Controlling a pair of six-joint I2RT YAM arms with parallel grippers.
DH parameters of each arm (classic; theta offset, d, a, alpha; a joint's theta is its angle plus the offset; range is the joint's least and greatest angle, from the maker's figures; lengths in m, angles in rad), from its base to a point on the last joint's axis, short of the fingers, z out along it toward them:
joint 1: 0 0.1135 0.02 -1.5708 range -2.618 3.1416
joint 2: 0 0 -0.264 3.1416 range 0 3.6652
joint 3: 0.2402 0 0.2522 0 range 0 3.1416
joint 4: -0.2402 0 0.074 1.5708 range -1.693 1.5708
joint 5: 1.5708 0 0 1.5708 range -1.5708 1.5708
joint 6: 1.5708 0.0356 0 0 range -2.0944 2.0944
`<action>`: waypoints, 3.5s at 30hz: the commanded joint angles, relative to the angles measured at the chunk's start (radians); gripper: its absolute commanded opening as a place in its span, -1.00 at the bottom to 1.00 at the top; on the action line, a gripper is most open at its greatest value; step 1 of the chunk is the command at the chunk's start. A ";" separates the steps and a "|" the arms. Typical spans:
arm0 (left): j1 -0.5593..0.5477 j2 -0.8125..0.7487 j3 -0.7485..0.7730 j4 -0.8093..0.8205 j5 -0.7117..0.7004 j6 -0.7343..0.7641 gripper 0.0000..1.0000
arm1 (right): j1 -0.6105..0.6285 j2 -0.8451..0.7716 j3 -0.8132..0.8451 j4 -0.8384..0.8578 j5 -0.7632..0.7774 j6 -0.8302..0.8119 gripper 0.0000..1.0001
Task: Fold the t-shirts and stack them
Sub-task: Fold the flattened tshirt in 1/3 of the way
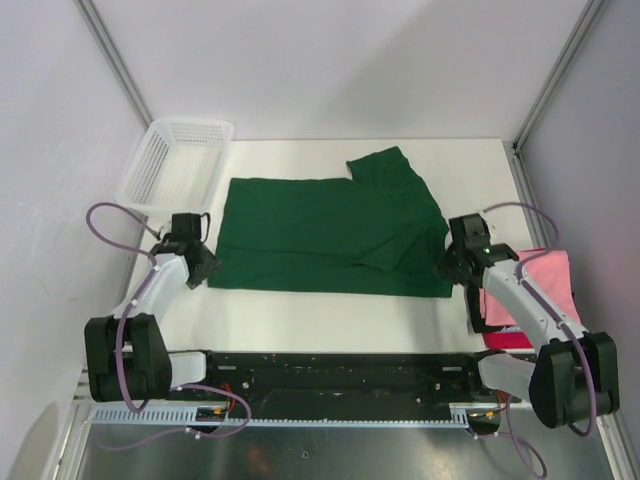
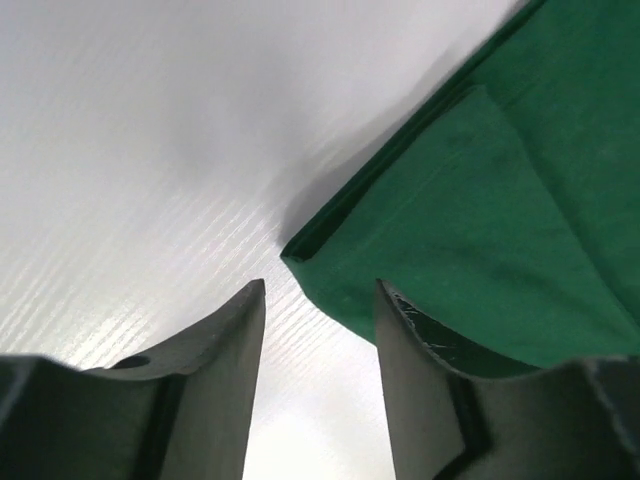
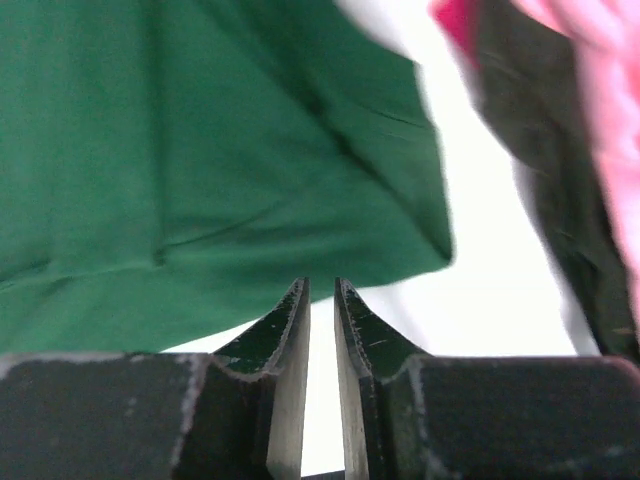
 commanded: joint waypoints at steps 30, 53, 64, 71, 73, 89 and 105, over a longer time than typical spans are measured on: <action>-0.131 0.180 0.261 0.077 0.158 0.180 0.04 | 0.383 0.592 0.397 0.140 0.079 -0.110 -0.30; -0.131 0.169 0.251 0.089 0.165 0.196 0.04 | 0.396 0.997 0.969 0.054 0.130 -0.235 -0.62; -0.136 0.169 0.281 0.098 0.210 0.172 0.11 | 0.361 0.833 0.901 0.131 0.102 -0.251 0.22; -0.184 0.252 0.320 0.120 0.268 0.140 0.04 | 0.300 0.608 0.574 0.191 0.056 -0.122 0.19; -0.200 0.273 0.306 0.138 0.301 0.116 0.00 | 0.290 0.549 0.490 0.200 0.056 -0.099 0.18; -0.341 0.230 0.038 0.257 0.275 -0.066 -0.03 | 0.061 0.176 -0.049 0.285 -0.096 0.024 0.16; -0.394 0.020 -0.135 0.248 0.248 -0.160 -0.02 | 0.002 -0.125 -0.192 0.050 -0.069 0.158 0.18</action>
